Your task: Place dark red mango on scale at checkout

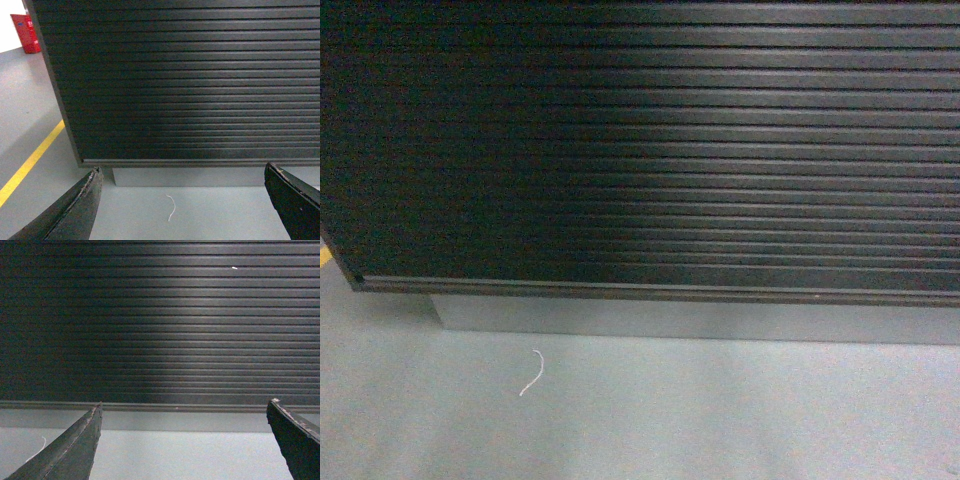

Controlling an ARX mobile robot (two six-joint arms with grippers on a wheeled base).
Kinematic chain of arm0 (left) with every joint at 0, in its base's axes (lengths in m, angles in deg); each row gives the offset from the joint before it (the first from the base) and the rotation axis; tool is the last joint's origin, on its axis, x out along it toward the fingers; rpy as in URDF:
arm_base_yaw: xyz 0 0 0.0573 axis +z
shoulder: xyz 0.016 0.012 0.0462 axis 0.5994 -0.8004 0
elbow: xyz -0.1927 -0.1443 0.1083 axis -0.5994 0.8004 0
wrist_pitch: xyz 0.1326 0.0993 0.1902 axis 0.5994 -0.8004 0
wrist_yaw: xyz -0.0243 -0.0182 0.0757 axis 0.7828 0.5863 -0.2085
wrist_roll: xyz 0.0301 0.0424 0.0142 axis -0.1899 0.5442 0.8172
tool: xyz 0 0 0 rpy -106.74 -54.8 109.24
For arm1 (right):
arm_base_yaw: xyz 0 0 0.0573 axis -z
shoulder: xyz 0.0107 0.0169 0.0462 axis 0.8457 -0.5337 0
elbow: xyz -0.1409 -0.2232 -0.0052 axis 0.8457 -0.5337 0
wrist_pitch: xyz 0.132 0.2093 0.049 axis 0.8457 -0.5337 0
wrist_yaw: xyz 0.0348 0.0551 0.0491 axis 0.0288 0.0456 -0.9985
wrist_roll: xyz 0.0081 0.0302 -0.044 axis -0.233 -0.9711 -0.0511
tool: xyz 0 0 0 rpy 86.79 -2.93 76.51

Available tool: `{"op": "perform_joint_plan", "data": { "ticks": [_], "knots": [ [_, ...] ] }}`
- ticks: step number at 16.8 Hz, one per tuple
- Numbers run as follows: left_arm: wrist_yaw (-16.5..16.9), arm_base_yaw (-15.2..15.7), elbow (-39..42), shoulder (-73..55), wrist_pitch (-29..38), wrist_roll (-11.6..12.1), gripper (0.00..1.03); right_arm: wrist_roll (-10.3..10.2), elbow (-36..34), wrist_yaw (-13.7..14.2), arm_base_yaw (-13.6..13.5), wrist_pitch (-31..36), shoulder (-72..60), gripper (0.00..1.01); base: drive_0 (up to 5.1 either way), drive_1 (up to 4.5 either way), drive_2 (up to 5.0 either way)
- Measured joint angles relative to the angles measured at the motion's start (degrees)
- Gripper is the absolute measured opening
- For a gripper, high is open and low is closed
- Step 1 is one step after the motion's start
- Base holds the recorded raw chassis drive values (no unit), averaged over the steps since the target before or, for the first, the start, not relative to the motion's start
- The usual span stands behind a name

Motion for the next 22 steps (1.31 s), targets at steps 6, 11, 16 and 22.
{"op": "perform_joint_plan", "data": {
  "ticks": [6, 11, 16, 22],
  "knots": [
    [0.0, 0.0, 0.0, 0.0, 0.2, 0.0, 0.98, 0.0, 0.0, 0.0, 0.0, 0.1, 0.0, 0.98, 0.0, 4.31, -4.3],
    [0.0, 0.0, 0.0, 0.0, -0.3, 0.0, 0.98, 0.0, 0.0, 0.0, 0.0, -0.2, 0.0, 0.98, 0.0, 4.31, -4.3],
    [0.0, 0.0, 0.0, 0.0, 0.0, 0.0, 0.98, 0.0, 0.0, 0.0, 0.0, -0.1, 0.0, 0.98, 0.0, 4.31, -4.3],
    [0.0, 0.0, 0.0, 0.0, 0.0, 0.0, 0.98, 0.0, 0.0, 0.0, 0.0, -0.1, 0.0, 0.98, 0.0, 4.31, -4.3]
  ]
}}
